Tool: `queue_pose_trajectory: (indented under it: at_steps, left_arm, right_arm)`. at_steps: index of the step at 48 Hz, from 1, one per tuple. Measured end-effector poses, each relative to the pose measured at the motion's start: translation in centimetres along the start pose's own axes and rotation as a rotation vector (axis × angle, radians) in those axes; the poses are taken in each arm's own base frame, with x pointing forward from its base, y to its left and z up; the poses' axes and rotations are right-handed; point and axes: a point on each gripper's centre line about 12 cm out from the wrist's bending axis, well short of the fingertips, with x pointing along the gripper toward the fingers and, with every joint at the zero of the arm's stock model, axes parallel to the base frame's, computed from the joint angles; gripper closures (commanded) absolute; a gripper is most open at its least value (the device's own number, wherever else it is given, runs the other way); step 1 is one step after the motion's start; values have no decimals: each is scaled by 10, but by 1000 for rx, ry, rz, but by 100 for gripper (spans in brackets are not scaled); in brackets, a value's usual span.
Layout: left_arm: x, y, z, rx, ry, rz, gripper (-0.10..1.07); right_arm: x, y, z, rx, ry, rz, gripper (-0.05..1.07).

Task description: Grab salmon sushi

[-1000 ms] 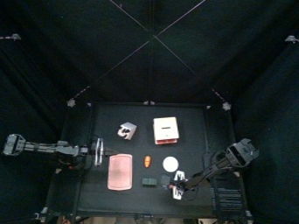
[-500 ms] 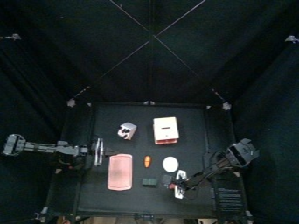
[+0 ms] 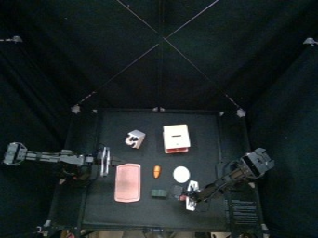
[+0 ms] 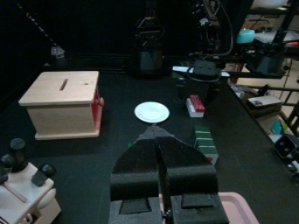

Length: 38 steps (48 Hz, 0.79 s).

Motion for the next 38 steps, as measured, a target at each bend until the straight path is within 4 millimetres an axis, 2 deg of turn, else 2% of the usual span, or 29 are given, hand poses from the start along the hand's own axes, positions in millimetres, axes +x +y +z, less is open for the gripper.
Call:
queue_pose_trajectory:
  at_steps: [11,28,38]
  left_arm:
    - [0,0,0,-2,-2,2,100]
    - [0,0,0,-2,-2,2,100]
    - [0,0,0,-2,0,0,100]
  right_arm:
    - [1,-1,0,0,2,-3,6]
    - [1,-1,0,0,2,-5,23]
    - [-3,0,4,3,-1,-11,28]
